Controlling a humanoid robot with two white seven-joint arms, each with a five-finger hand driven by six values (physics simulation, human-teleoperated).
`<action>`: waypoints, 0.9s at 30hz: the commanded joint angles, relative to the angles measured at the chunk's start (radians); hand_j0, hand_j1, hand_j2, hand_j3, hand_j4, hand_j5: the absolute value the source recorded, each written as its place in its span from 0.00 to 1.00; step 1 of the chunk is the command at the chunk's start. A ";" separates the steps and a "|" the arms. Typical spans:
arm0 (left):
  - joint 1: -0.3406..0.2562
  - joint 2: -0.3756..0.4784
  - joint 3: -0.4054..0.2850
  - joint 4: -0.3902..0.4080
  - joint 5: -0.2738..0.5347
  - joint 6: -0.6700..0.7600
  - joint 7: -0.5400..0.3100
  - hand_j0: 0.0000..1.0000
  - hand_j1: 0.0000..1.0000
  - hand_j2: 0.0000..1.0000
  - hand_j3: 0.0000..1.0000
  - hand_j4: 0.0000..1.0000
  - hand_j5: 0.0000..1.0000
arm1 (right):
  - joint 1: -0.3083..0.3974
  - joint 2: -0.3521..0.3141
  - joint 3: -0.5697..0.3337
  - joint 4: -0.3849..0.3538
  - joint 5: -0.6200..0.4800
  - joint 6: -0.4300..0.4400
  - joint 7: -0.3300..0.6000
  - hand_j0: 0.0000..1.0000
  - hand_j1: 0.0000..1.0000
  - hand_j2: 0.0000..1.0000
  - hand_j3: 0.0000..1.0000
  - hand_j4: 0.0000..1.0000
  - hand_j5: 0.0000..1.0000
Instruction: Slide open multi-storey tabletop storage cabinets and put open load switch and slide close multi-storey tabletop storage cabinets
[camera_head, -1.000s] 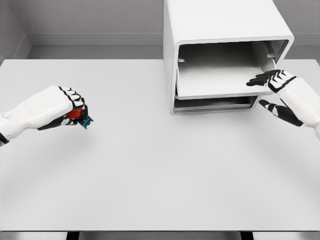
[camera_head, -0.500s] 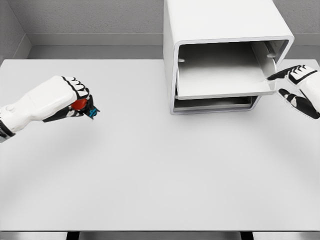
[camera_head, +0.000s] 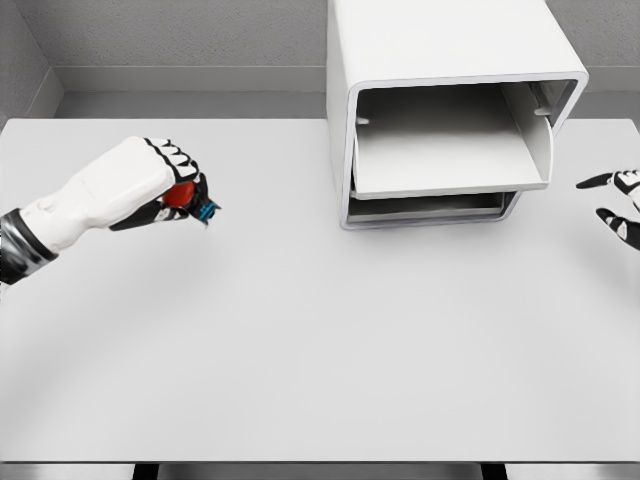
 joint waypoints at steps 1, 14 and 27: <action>0.000 -0.024 0.000 0.006 -0.007 0.002 0.000 0.31 0.31 0.31 0.31 0.31 0.31 | 0.000 -0.001 0.001 0.014 -0.006 0.001 0.010 0.62 0.62 0.62 0.62 0.62 0.62; -0.029 -0.131 -0.015 0.005 -0.073 0.002 0.000 0.30 0.30 0.30 0.30 0.30 0.30 | 0.034 0.011 0.003 0.014 -0.002 0.001 0.010 0.65 0.65 0.65 0.65 0.65 0.65; -0.051 -0.211 -0.038 -0.012 -0.079 0.002 0.002 0.30 0.30 0.30 0.30 0.30 0.30 | 0.037 0.029 0.021 0.003 0.006 0.001 0.009 0.65 0.65 0.65 0.65 0.65 0.65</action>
